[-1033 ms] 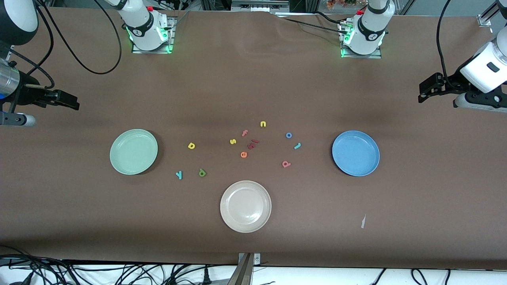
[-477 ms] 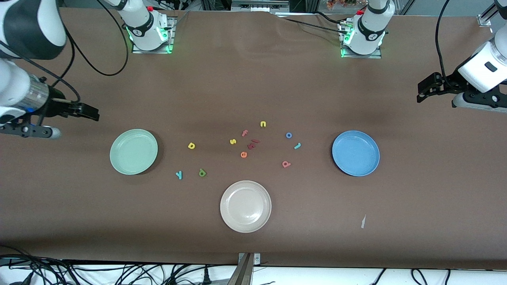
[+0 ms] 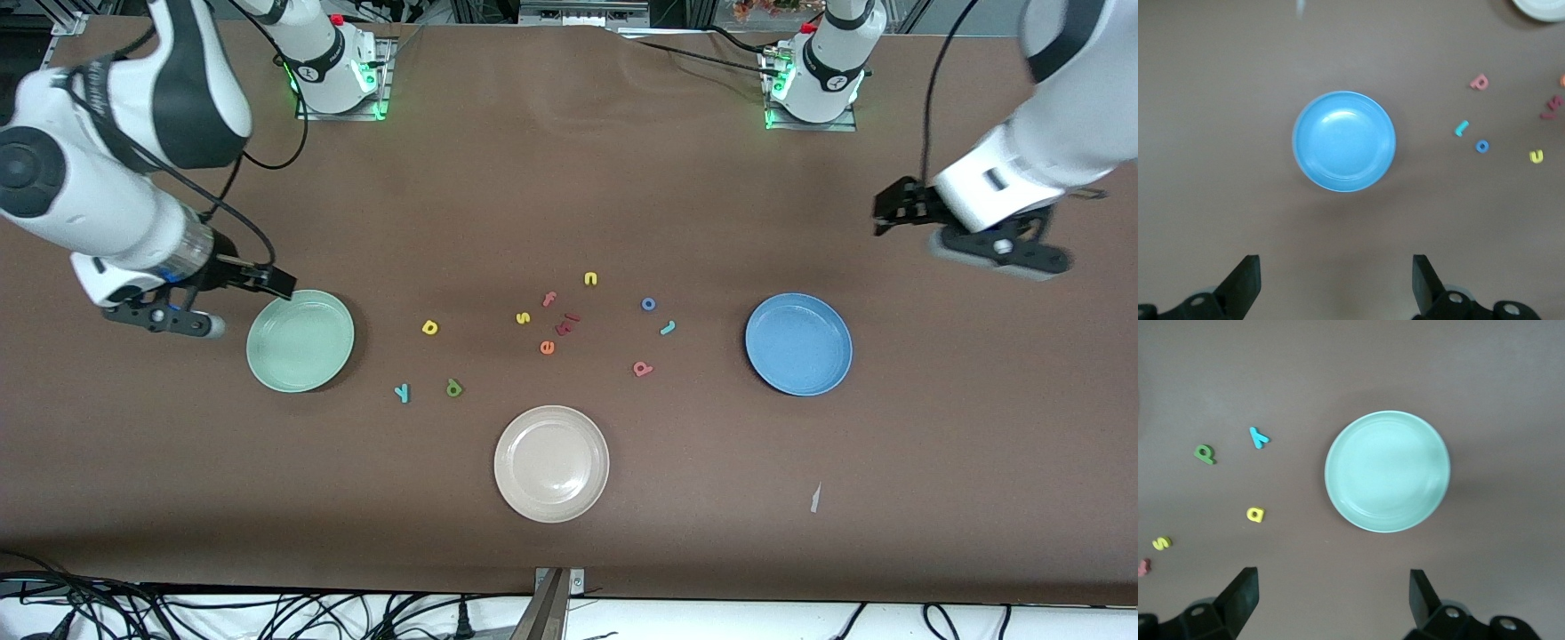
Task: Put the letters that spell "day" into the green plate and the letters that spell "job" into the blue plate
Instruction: 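Move the right gripper toward the yellow a while the left gripper reaches letters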
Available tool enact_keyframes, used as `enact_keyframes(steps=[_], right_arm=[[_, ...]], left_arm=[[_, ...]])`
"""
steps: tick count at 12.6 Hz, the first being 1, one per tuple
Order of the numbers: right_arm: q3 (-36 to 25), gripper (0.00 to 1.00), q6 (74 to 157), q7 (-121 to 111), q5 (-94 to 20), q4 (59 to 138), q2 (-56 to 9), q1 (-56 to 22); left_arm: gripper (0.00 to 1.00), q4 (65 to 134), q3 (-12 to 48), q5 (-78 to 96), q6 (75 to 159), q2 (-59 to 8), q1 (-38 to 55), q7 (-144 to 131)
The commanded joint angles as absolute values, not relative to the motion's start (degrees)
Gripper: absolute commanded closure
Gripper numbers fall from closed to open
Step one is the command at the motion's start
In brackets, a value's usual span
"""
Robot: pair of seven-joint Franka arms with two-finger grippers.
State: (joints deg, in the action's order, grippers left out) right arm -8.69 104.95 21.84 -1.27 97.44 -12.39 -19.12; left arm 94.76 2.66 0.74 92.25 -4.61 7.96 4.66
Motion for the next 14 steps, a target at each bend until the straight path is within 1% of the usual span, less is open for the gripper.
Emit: enact_keyframes(steps=[1, 3, 5, 7, 10, 11, 12, 14], right_arm=[[-9.0, 0.00, 108.8, 29.2, -1.9, 98.8, -13.9, -22.9], [-9.0, 0.00, 111.4, 34.1, -3.0, 98.9, -16.3, -25.2], [-9.0, 0.00, 113.9, 39.6, -4.0, 99.0, -18.2, -27.6], [-9.0, 0.00, 114.2, 42.1, -4.1, 99.0, -19.9, -28.8], [-9.0, 0.00, 114.3, 46.1, -4.1, 99.7, -21.6, -30.6], [-9.0, 0.00, 115.1, 46.2, -4.5, 101.1, -21.7, -30.7], [-9.0, 0.00, 116.3, 46.2, -5.8, 103.3, -21.5, -30.8], [-8.6, 0.00, 121.5, 50.3, -7.6, 107.8, -20.8, -31.1]], left_arm=[[0.00, 90.4, 3.3, 1.1, 92.4, -14.1, 12.2, 4.6], [0.00, 86.7, 3.4, 2.6, 93.2, -20.4, 15.5, 3.9], [0.00, 87.5, 3.5, 9.1, 98.4, -23.3, 16.5, 4.6], [0.00, 87.8, 3.5, 7.9, 101.1, -27.0, 21.9, 3.8], [0.00, 91.1, 3.6, 6.0, 110.1, -32.3, 25.6, 3.6], [0.00, 92.4, 3.6, 6.0, 113.7, -33.6, 26.4, 3.6], [0.00, 93.9, 3.6, 5.9, 117.6, -34.2, 27.5, 3.6], [0.00, 96.9, 3.6, 5.5, 121.5, -34.6, 27.6, 4.2]])
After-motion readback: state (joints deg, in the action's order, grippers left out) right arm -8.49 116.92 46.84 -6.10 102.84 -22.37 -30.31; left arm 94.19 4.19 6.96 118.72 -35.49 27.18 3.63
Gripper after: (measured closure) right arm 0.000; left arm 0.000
